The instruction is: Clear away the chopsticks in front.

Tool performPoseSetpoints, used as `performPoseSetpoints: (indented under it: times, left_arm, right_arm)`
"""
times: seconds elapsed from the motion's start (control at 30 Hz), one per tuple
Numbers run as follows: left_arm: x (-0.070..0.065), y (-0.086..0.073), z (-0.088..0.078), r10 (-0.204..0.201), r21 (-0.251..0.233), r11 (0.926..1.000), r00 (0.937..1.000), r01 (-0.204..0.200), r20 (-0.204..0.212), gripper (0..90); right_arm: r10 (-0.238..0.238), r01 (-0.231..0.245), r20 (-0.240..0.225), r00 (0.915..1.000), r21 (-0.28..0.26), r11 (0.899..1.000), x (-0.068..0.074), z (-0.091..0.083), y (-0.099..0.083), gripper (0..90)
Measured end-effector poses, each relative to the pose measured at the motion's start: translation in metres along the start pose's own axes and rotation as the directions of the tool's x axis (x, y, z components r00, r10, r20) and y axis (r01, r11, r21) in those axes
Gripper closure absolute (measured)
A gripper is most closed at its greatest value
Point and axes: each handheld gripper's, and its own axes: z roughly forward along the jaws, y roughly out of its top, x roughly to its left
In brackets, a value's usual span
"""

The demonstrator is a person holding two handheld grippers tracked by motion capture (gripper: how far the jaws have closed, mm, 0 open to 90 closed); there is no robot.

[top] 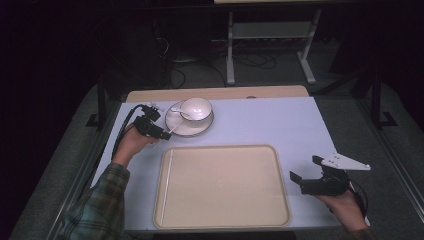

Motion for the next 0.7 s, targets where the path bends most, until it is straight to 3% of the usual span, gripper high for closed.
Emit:
performPoseSetpoints:
  times: [0.17, 0.37, 0.6, 0.7]
  left_arm:
    - [0.0010, 0.0042, 0.0073, -0.004, 0.019, 0.9998, 0.9998, 0.004, -0.017, 59.3]
    - [0.0041, 0.0070, 0.0108, -0.011, 0.030, 0.9995, 0.9999, 0.011, -0.009, 68.3]
    - [0.0062, 0.0064, 0.0113, -0.032, 0.038, 0.9988, 0.9994, 0.032, -0.009, 83.0]
    - [0.0083, 0.0054, 0.0094, -0.050, 0.042, 0.9978, 0.9986, 0.051, -0.017, 84.3]
  right_arm:
    - [0.004, -0.004, 0.001, 1.0000, 0.000, 1.000, -0.0005, -0.0005, -0.0002, 0.0]
    - [0.007, -0.007, 0.001, 1.0000, -0.004, 1.000, -0.0014, -0.0007, -0.0004, 0.0]
    - [0.005, -0.005, 0.001, 1.0000, -0.004, 1.000, -0.0012, -0.0009, -0.0005, 0.0]
    - [0.005, -0.005, 0.001, 1.0000, -0.003, 1.000, -0.0010, -0.0010, -0.0005, 0.0]
